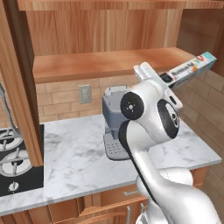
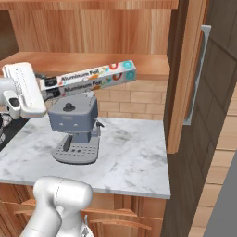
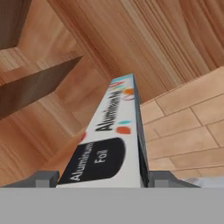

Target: Retrieve the tupperware and aluminum foil from the cabinet and place them on the dining counter near the plate with fish and lemon to prepare for storing leftovers.

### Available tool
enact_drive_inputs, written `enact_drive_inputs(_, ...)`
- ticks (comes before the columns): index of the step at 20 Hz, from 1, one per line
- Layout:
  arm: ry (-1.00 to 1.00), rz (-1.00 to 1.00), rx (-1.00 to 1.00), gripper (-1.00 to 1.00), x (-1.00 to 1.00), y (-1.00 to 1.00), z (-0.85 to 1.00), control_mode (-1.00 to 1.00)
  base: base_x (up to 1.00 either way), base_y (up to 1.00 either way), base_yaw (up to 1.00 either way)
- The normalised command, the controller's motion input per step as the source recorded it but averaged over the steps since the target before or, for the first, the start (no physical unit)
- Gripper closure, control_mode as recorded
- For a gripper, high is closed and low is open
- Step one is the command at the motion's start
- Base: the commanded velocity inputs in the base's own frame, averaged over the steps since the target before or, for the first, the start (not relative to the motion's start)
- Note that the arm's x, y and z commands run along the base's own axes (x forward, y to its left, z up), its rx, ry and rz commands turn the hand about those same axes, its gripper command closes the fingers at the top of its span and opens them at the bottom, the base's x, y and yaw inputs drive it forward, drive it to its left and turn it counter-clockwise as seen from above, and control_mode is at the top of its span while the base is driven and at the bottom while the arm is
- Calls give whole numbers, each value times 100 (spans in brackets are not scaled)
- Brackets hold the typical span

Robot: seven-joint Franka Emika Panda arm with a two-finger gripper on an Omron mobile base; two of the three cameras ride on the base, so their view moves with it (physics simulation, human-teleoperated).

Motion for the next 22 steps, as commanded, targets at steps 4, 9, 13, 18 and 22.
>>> enact_drive_inputs(4, 0, 31, -9, 100, -92, 14, -2, -100, 0, 0, 0)
enact_drive_inputs(9, -1, 8, -1, 100, -14, -17, 0, -100, 0, 0, 0)
enact_drive_inputs(13, -2, 0, 0, 100, 0, -31, 0, -100, 0, 0, 0)
enact_drive_inputs(18, 0, 0, 0, 100, 0, -11, 0, -100, 0, 0, 0)
enact_drive_inputs(22, 0, 0, 0, 100, 0, -5, 0, -100, 0, 0, 0)
